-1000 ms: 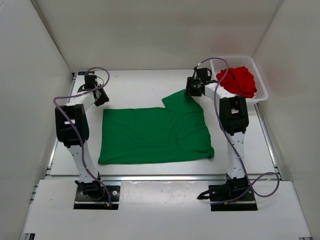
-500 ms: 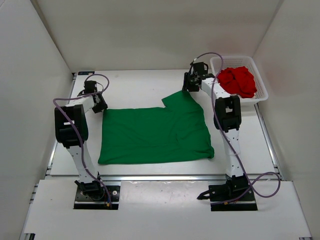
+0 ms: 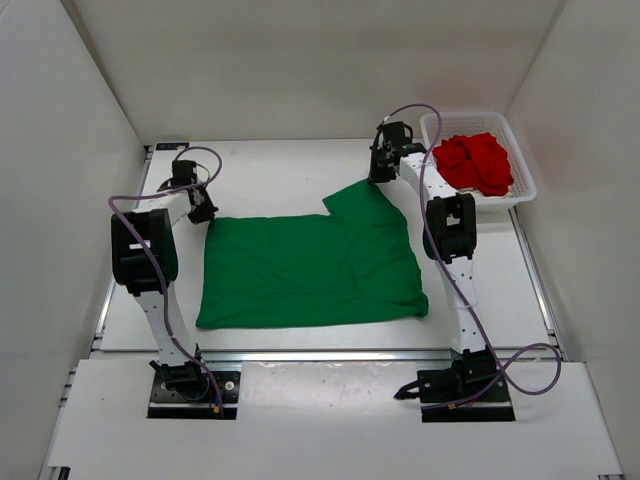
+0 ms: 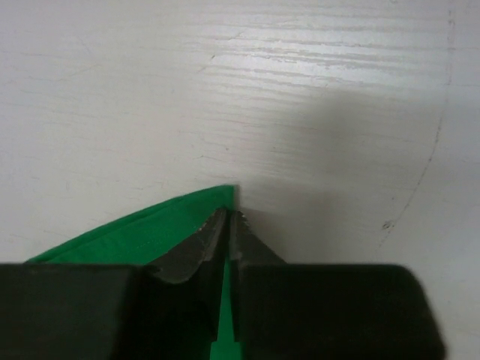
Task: Fold and stack the t-shirts
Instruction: Grap the side of the flattened tshirt furthest away from the robot with both arms, then fold the other side of the tshirt into a rectangle
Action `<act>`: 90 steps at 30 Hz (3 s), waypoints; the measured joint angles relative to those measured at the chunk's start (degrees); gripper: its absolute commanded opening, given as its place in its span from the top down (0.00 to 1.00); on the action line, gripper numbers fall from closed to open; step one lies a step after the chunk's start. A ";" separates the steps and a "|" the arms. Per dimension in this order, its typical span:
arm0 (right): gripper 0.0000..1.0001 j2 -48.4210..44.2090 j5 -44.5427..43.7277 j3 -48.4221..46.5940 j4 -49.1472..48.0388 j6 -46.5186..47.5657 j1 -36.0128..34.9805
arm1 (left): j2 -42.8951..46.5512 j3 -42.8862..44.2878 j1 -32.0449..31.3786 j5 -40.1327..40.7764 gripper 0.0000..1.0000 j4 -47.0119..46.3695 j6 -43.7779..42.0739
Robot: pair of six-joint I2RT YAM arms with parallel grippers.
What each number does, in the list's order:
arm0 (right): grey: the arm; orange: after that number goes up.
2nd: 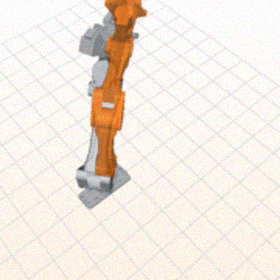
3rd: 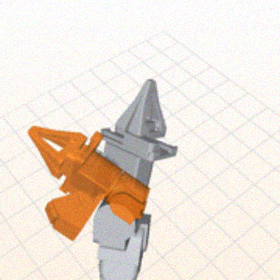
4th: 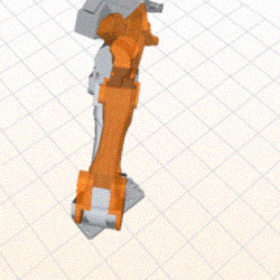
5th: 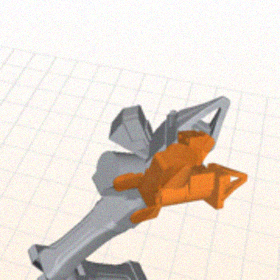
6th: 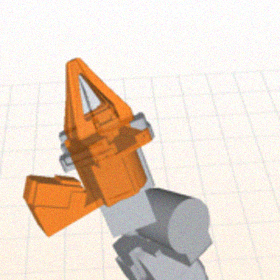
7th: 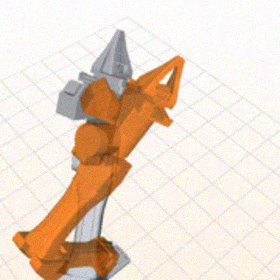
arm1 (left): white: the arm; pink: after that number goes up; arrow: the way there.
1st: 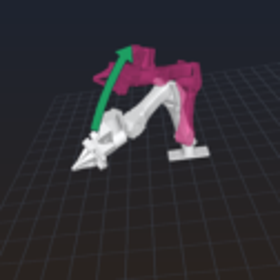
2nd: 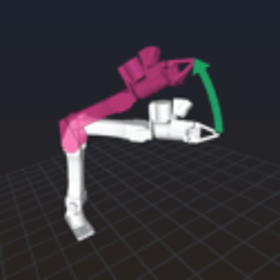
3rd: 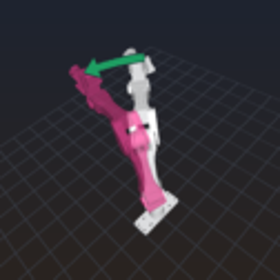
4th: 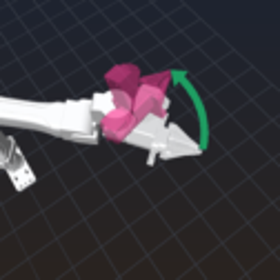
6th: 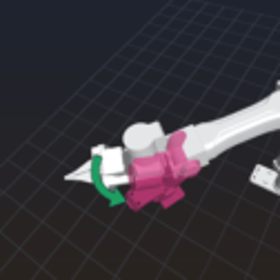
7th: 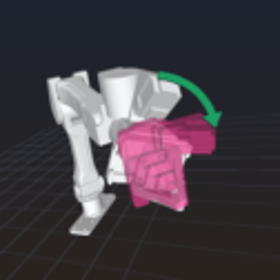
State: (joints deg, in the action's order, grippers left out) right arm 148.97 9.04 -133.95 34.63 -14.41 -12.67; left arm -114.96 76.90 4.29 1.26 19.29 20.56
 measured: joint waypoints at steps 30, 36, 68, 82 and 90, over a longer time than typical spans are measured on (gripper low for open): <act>1.00 -8.07 0.11 -14.03 29.77 2.21 1.03 | 6.60 -1.16 2.10 -10.21 1.00 -3.37 6.93; 1.00 -32.72 -1.27 18.99 20.06 3.06 -3.04 | 12.28 -6.10 2.86 -11.69 1.00 -5.57 7.39; 1.00 -82.07 2.25 95.76 -13.64 -8.13 5.46 | 31.30 -30.49 7.72 -12.59 1.00 -9.66 7.91; 0.72 -91.67 2.62 106.88 -16.48 -12.02 7.21 | 39.17 -42.53 13.33 -17.20 0.62 -13.49 15.15; 0.95 -91.10 -1.01 97.20 -17.99 -10.84 -3.89 | 47.93 -42.99 4.17 -13.84 0.76 -19.96 17.92</act>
State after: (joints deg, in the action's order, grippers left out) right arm 57.87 8.03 -36.75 16.64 -25.26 -16.56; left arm -67.02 33.91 8.47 -12.58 -0.67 38.48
